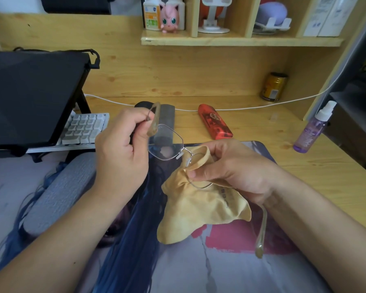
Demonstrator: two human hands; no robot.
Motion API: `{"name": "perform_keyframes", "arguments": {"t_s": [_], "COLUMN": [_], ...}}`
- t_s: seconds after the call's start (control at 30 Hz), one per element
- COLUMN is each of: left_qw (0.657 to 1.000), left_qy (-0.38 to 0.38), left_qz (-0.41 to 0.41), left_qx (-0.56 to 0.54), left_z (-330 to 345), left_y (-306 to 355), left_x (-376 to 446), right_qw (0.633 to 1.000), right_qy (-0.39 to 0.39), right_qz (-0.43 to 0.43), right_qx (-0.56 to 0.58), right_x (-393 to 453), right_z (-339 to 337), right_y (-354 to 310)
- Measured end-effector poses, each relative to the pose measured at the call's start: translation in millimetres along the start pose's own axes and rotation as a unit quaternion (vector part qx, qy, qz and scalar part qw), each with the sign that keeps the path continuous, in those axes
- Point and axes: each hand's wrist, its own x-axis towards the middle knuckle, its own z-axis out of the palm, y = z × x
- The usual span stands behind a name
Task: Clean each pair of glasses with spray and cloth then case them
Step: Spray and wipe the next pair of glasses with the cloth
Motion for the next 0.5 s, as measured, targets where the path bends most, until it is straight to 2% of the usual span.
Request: {"name": "perform_keyframes", "arguments": {"t_s": [0.3,0.5], "left_qw": [1.0,0.999], "left_qy": [-0.003,0.01], "left_qz": [-0.01,0.006], "left_qx": [0.0,0.042], "left_z": [-4.2,-8.3], "left_y": [-1.6,-0.1], "left_x": [0.5,1.1], "right_qw": [0.999,1.0], "right_qy": [0.001,0.009], "right_qz": [-0.02,-0.018], "right_qx": [0.025,0.024], "right_x": [5.5,8.9], "right_z": [-6.2,-6.7], "right_y": [1.7,5.6]}}
